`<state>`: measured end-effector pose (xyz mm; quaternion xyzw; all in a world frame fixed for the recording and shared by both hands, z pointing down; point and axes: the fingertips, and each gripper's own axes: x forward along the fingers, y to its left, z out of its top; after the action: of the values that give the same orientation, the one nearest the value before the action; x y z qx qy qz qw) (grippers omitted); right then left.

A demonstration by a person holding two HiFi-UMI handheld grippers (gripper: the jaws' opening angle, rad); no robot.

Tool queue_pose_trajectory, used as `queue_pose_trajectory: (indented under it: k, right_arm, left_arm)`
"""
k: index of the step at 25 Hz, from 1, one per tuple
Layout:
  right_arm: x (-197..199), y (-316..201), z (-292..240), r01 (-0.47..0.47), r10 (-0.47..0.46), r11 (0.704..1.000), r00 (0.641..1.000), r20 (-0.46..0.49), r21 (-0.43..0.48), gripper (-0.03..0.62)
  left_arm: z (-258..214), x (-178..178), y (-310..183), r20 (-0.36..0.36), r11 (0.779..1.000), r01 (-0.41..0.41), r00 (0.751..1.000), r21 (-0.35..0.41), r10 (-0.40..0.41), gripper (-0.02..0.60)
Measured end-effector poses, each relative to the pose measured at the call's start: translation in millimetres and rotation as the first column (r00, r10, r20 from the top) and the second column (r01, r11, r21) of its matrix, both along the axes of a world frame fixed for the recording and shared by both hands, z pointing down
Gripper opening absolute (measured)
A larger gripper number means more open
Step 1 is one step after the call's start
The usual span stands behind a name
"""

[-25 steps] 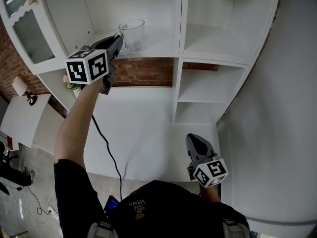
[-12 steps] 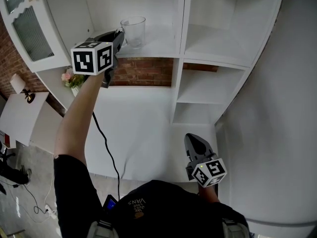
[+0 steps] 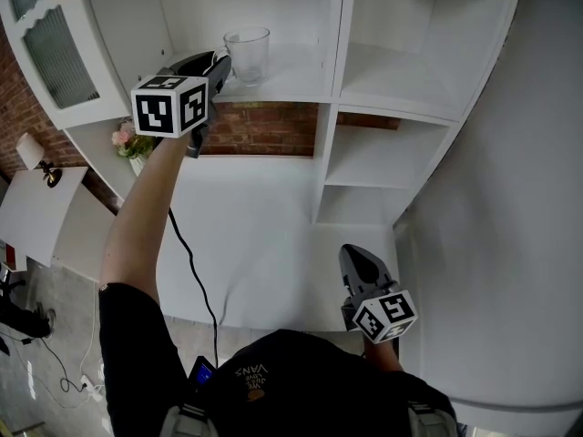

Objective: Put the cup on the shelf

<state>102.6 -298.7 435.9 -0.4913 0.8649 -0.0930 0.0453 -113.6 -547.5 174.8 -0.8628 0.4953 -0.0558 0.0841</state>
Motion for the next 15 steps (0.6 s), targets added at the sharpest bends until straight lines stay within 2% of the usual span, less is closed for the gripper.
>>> queue_pose_trajectory:
  k: [5,11,15]
  right_arm:
    - [-2,3,0,0.005,-0.005,1.0,1.0,-0.004,0.0,0.0]
    - [-5,4,2,0.017,-0.017,1.0,1.0,-0.008,-0.007,0.0]
    - [-7,3,5,0.027,-0.027,1.0,1.0,-0.006,-0.015,0.0]
  left_arm:
    - [3,-9,7,-0.043,1.0,0.007,0.999,-0.003,-0.007,0.14]
    - [-4,-11,32,-0.053,0.994,0.016,0.999,0.105,-0.01,0.143]
    - [-14,7,59,-0.011,0.982,-0.029,0.999,0.188,0.032,0.143]
